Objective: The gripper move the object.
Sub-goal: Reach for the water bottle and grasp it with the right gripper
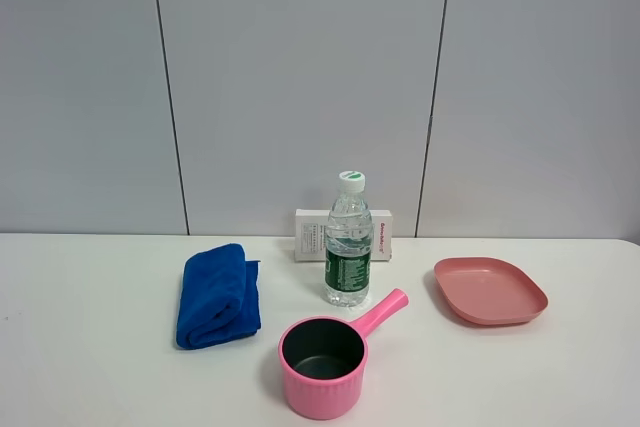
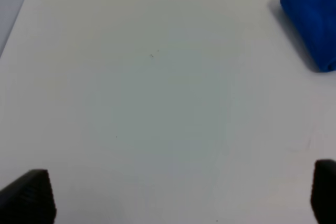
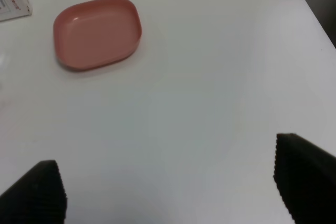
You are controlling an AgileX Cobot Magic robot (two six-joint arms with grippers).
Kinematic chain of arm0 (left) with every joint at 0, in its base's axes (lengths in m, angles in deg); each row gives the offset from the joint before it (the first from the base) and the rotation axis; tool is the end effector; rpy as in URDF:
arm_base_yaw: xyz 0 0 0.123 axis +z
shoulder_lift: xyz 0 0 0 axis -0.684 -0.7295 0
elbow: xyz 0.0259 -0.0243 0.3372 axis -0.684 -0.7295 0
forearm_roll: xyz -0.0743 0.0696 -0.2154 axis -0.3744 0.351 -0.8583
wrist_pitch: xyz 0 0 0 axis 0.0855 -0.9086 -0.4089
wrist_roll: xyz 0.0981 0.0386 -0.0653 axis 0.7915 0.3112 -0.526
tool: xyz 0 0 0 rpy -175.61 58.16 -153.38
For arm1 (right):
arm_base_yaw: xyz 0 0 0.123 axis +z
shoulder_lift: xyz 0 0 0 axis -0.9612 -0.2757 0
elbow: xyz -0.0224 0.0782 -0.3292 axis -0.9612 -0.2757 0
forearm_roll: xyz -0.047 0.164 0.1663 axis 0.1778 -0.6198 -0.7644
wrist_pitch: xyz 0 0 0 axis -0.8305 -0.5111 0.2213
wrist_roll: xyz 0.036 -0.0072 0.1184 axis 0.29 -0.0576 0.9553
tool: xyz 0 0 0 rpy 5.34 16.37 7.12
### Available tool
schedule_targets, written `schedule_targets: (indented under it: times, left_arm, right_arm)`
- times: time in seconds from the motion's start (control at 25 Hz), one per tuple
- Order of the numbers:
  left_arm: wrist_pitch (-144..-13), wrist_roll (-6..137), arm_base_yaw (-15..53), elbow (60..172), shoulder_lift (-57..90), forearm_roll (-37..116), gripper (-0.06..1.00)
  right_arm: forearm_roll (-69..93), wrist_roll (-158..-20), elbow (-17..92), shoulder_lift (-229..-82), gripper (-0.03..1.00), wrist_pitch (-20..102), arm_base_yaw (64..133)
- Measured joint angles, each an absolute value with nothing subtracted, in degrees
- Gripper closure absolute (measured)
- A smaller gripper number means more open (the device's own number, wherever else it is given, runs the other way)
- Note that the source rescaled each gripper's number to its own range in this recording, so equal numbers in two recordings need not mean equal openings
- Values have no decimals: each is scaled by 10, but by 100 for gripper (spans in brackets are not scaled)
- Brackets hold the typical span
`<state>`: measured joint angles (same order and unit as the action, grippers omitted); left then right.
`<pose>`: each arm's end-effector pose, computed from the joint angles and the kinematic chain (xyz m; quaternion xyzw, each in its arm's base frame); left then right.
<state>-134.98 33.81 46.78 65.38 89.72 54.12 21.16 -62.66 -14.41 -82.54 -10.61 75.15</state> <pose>-0.0427 -0.0003 0.2581 -0.0098 0.8483 0.0389 0.5279 -0.0412 -0.0028 0.2530 0.0169 0.8542 0.0111 0.5195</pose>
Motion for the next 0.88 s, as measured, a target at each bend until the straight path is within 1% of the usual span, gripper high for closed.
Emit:
schedule_targets:
  times: [0.04,0.88]
  left_arm:
    - [-1350,338,468,654,897,541,-6]
    - [-1350,338,468,654,897,542,-6]
  right_arm:
    - [212,-627,-144,-825,47,-106,751]
    - [220,-627,-144,-825,47,-106,751]
